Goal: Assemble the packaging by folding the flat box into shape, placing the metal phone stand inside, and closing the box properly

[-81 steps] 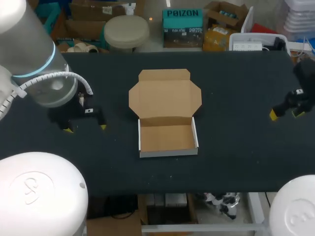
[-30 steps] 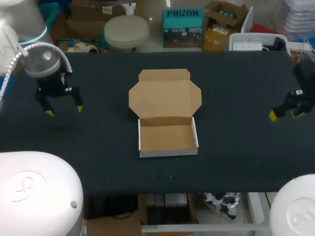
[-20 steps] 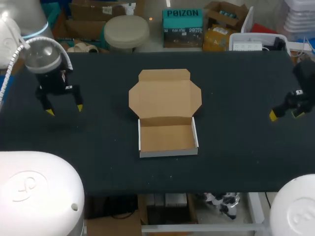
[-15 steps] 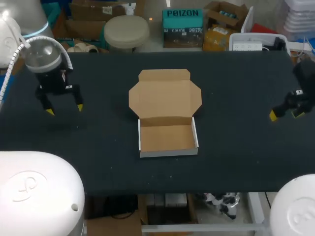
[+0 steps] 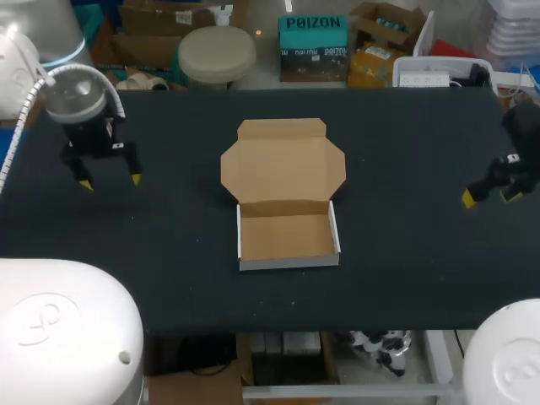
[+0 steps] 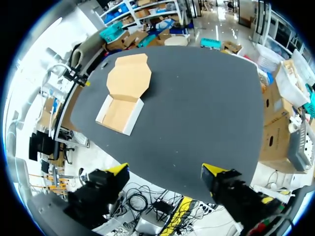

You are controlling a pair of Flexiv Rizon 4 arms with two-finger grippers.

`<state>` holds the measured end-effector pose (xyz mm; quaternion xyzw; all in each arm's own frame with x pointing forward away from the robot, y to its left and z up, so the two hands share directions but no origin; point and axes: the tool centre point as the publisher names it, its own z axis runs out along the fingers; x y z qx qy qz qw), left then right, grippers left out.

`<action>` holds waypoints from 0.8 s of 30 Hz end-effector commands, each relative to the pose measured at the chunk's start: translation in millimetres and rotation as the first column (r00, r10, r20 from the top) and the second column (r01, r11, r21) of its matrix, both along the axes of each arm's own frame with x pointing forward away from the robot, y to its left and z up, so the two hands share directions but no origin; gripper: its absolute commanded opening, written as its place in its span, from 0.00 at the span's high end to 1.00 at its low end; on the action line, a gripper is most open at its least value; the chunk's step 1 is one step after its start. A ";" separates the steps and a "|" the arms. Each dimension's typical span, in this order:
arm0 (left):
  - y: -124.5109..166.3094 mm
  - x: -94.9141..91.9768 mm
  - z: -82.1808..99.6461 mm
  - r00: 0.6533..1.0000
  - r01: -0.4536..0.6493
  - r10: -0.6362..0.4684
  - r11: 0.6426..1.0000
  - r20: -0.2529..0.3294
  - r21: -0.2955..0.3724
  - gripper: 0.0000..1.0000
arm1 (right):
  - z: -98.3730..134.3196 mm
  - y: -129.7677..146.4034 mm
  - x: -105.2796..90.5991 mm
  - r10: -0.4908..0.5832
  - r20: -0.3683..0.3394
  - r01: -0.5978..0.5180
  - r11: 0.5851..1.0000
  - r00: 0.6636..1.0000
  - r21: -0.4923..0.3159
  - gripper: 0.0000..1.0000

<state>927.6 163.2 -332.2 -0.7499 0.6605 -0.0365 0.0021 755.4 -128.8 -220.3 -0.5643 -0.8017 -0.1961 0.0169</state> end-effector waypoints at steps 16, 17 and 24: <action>48.0 69.8 -42.9 0.999 0.021 -0.021 1.000 -0.026 0.010 0.00 | 1.7 0.0 -0.2 0.001 -0.004 -0.001 1.000 1.000 -0.001 0.00; 50.5 73.0 -43.2 0.999 0.022 -0.022 1.000 -0.024 0.011 0.00 | 1.7 0.0 -0.2 0.001 -0.004 -0.001 1.000 1.000 -0.001 0.00; 66.7 94.7 -43.6 0.999 0.033 -0.032 0.999 -0.013 0.020 0.00 | 1.7 0.0 -0.2 0.001 -0.004 -0.001 1.000 1.000 -0.001 0.00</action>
